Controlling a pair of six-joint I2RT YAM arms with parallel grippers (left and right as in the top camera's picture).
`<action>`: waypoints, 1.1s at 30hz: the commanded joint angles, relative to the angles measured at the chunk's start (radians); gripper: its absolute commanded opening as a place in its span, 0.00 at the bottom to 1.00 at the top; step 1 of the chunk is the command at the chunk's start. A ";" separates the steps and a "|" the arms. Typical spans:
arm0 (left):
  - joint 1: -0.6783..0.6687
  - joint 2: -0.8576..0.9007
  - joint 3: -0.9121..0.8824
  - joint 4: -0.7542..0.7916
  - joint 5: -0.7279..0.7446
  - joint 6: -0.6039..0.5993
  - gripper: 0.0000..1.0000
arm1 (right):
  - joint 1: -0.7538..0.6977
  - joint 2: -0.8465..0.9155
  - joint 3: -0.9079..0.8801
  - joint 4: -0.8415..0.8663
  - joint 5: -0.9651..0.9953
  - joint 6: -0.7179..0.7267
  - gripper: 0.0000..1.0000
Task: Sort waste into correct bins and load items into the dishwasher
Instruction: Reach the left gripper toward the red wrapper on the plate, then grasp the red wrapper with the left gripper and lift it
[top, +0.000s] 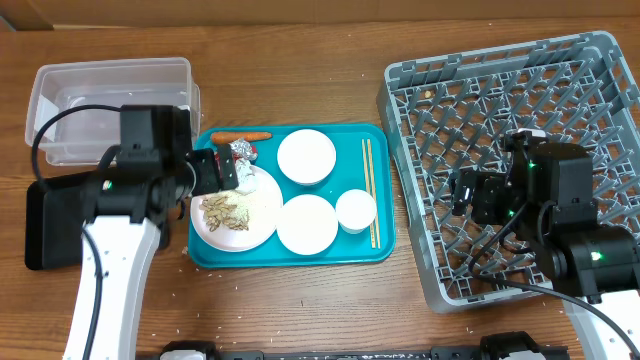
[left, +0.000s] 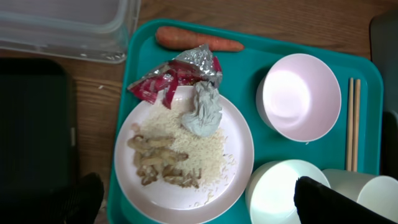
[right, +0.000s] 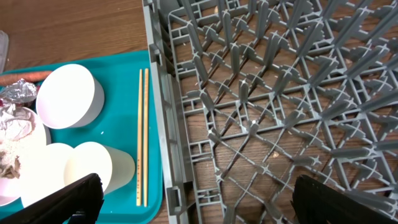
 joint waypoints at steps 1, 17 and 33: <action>0.000 0.072 0.019 0.033 0.084 -0.124 1.00 | 0.007 -0.006 0.029 0.002 -0.002 0.005 1.00; -0.032 0.359 0.019 0.214 0.137 -0.386 1.00 | 0.007 -0.006 0.029 -0.004 -0.002 0.005 1.00; -0.066 0.476 0.019 0.280 -0.045 -0.457 1.00 | 0.007 -0.006 0.029 -0.025 -0.002 0.005 1.00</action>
